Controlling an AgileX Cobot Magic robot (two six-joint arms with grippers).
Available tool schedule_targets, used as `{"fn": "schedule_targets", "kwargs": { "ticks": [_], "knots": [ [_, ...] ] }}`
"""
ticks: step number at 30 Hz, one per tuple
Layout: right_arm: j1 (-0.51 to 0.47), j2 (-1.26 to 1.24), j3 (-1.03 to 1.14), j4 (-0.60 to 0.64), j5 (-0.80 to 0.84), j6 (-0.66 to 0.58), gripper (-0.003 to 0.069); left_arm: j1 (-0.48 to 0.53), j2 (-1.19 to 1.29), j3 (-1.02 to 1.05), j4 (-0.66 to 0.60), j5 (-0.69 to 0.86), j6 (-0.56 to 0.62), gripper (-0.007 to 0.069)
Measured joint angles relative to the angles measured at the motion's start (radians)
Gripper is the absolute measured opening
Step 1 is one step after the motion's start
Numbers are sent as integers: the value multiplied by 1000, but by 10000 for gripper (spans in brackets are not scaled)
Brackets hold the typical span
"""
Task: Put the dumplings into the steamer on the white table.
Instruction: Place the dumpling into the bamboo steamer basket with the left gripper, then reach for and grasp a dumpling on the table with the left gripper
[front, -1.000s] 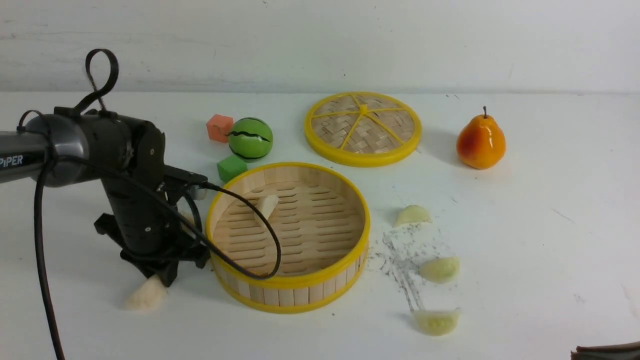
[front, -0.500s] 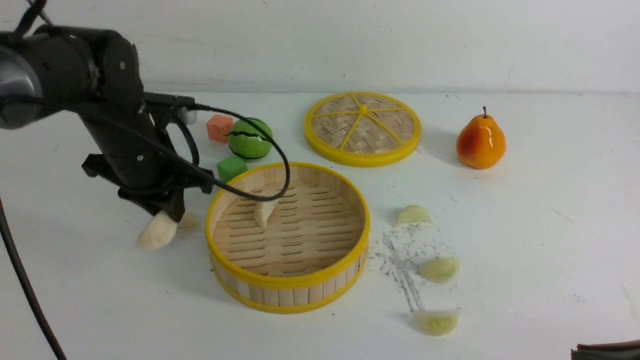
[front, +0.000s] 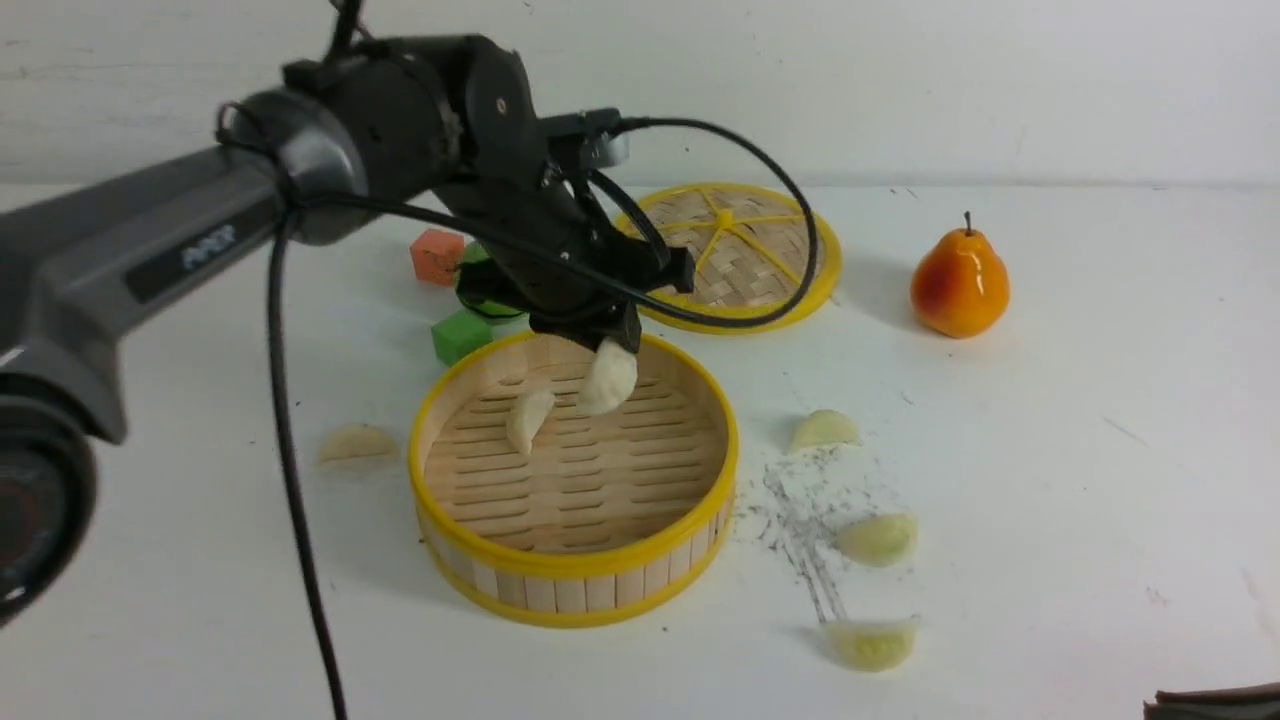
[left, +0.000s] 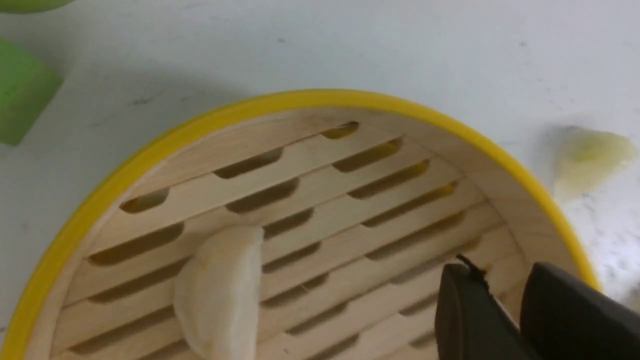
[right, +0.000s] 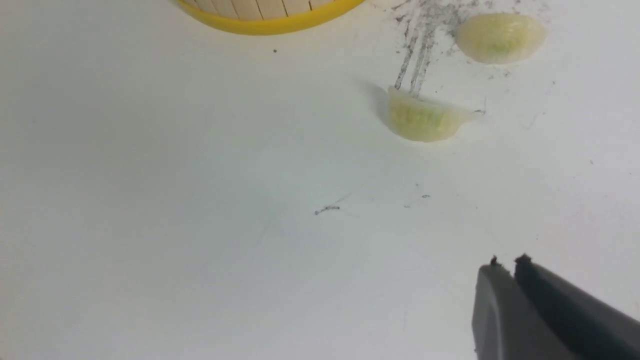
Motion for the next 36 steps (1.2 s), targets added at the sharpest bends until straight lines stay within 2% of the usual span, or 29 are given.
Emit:
{"fn": "schedule_targets", "kwargs": {
  "ticks": [12, 14, 19, 22, 25, 28, 29, 34, 36],
  "knots": [
    [0, 0, 0, -10, -1, 0, 42, 6, 122, -21, 70, -74, -88, 138],
    [0, 0, 0, -10, -6, 0, 42, 6, 123, -21, 70, -74, -91, 166],
    [0, 0, 0, -12, -24, 0, 42, 6, 114, -21, 73, -53, -82, 343],
    [0, 0, 0, -12, -26, 0, 42, 6, 68, -21, 120, -14, -35, 408],
    [0, 0, 0, -12, -26, 0, 42, 7, 10, -21, 231, 26, 25, 421],
    [0, 0, 0, -10, -26, 0, 42, 40, -81, -27, 437, 128, 152, 426],
    [0, 0, 0, -11, -26, 0, 42, 58, -88, -28, 457, 156, 170, 426],
    [0, 0, 0, -4, -29, 0, 42, 199, -57, -12, 369, 239, 238, 427],
    [0, 0, 0, -1, -29, 0, 42, 276, -19, 23, 267, 263, 329, 427]
  ]
}}
